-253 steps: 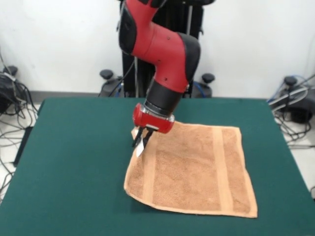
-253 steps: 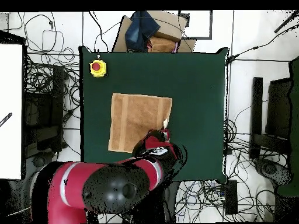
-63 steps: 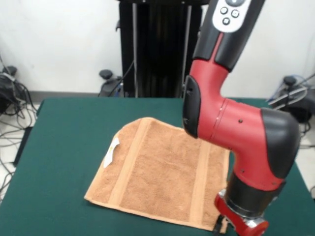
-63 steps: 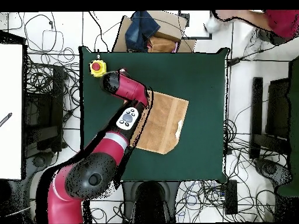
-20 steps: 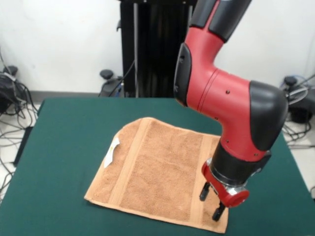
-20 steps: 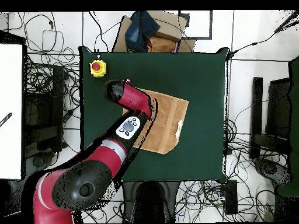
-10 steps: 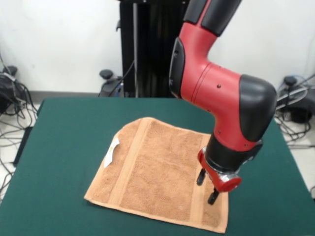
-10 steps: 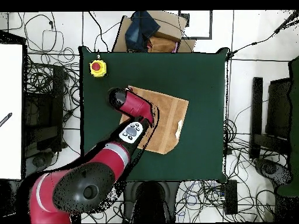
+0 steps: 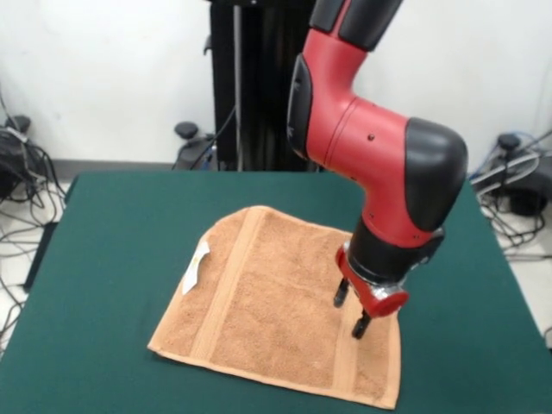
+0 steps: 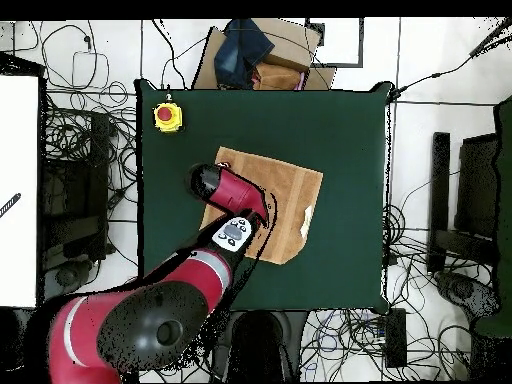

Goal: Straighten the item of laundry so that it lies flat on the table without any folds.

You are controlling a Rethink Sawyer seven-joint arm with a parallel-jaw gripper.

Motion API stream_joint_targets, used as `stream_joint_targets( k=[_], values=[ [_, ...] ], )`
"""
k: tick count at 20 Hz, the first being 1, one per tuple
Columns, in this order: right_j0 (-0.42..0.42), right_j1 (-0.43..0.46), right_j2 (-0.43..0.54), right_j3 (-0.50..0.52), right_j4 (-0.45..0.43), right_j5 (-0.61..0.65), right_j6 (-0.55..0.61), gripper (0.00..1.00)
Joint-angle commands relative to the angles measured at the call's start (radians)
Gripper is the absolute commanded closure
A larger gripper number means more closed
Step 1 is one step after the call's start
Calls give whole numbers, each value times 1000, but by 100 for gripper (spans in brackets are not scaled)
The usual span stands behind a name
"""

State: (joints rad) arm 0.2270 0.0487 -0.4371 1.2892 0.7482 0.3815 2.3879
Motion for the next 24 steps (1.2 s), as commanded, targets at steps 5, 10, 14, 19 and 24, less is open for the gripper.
stream_joint_targets(
  k=[5, 10, 14, 19, 24],
  values=[
    [-32, 32, 86, 58, -177, -105, 24, 0],
    [-54, 20, 116, 92, -210, -144, 67, 0],
    [-69, 38, 130, 73, -249, -170, 61, 0],
    [-99, 38, 165, 93, -272, -218, 89, 0],
    [-160, 8, 252, 154, -313, -266, 82, 0]
  ],
)
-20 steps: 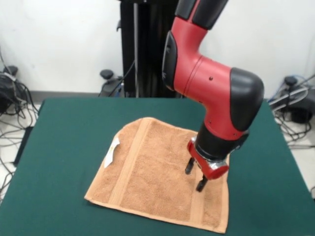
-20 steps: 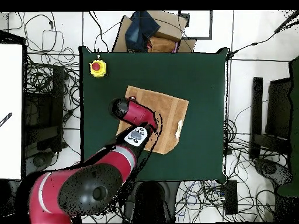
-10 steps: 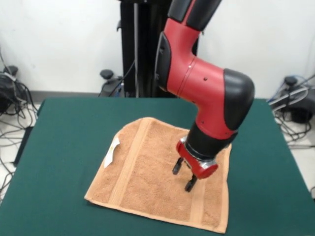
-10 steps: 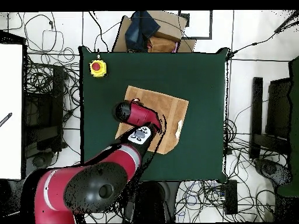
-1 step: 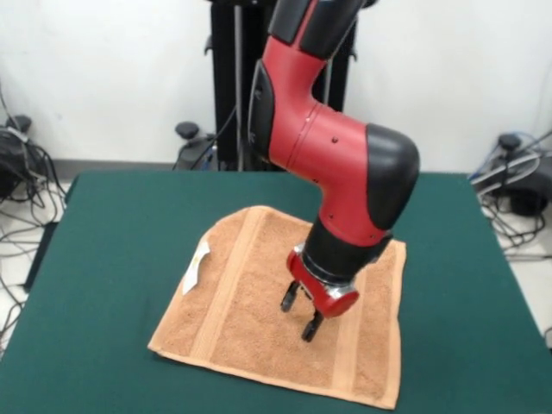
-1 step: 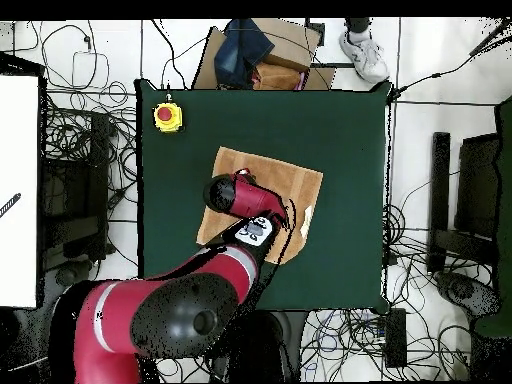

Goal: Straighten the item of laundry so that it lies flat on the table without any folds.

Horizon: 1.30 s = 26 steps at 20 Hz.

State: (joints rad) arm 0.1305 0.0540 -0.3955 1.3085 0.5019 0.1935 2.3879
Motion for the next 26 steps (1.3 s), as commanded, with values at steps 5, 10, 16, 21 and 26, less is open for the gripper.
stream_joint_targets(
  k=[5, 10, 16, 21, 26],
  values=[
    [-184, -28, 362, 189, -139, -84, 21, 0],
    [-266, -39, 452, 222, -198, -72, 13, 0],
    [-319, -60, 488, 251, -249, -39, 19, 0],
    [-385, -91, 558, 293, -286, 21, -6, 0],
    [-388, -133, 553, 315, -297, 156, -13, 0]
  ],
)
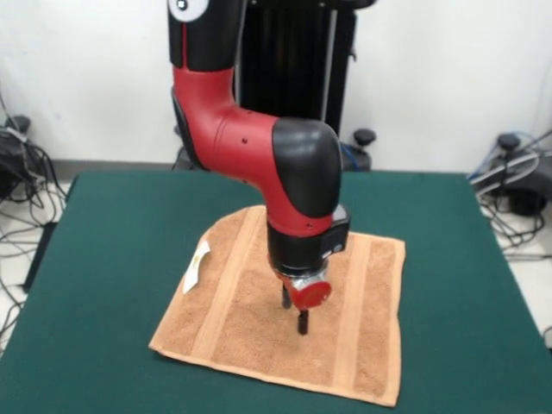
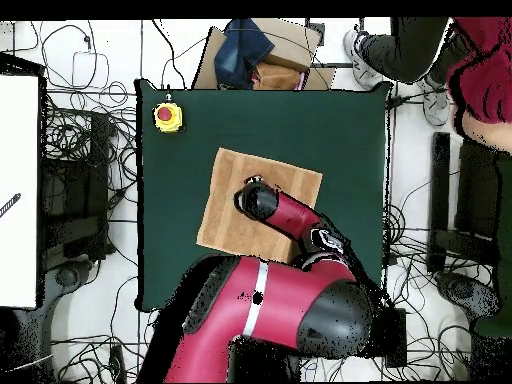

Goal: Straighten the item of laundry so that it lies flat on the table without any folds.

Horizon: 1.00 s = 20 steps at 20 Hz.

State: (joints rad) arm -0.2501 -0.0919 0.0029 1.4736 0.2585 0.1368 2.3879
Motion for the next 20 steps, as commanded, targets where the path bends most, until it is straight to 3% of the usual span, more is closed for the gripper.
stream_joint_targets(
  k=[1, 11, 17, 20],
  values=[
    [-20, 8, 164, 164, -51, 213, -3, 0],
    [-24, 28, 151, 150, -89, 191, 4, 0],
    [56, 89, 63, 69, -115, 115, 31, 0],
    [185, 143, -96, -65, -176, 75, -9, 0]
  ],
)
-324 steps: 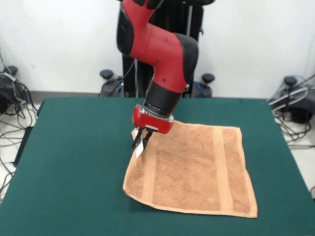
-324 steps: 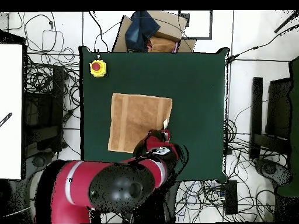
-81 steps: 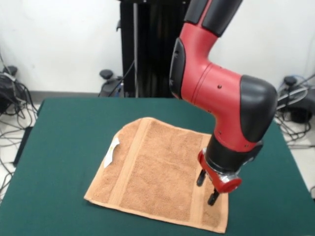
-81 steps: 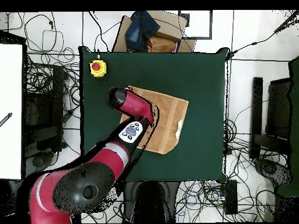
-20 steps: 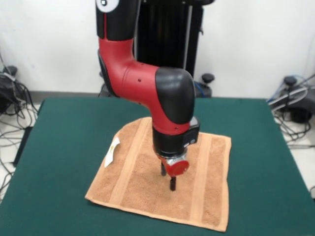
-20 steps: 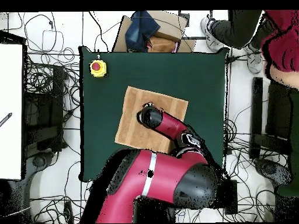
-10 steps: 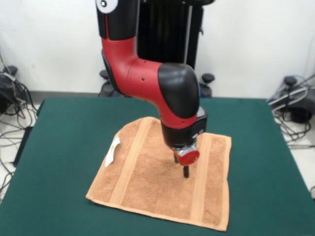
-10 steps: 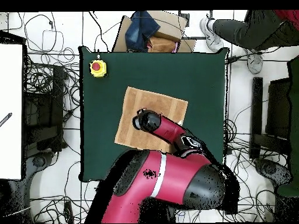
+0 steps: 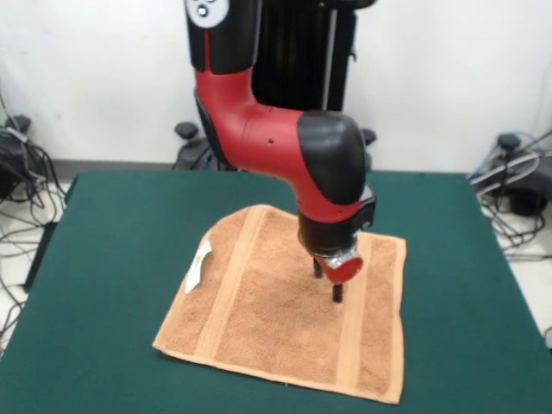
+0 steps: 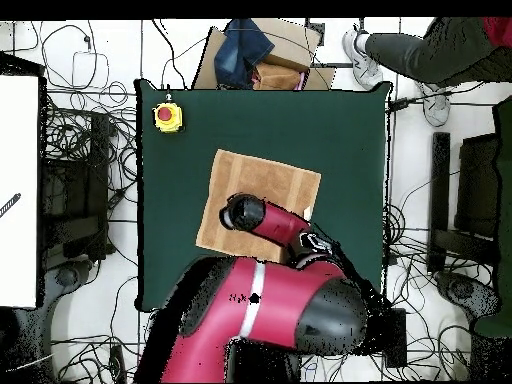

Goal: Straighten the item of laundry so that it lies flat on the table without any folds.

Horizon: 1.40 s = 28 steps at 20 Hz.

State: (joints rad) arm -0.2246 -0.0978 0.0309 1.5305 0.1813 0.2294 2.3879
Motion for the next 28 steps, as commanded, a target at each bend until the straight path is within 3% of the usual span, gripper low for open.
stream_joint_targets(
  k=[1, 7, 9, 13, 17, 28],
  values=[
    [166, 154, -138, -133, -110, -27, -12, 0],
    [193, 201, -155, -194, -35, 12, 83, 0],
    [149, 206, -81, -172, -25, 50, 62, 0],
    [139, 196, -66, -144, -27, 79, 56, 0],
    [82, 205, 8, -138, -65, 63, -12, 0],
    [65, 215, 16, -135, -68, 138, 0, 0]
  ],
)
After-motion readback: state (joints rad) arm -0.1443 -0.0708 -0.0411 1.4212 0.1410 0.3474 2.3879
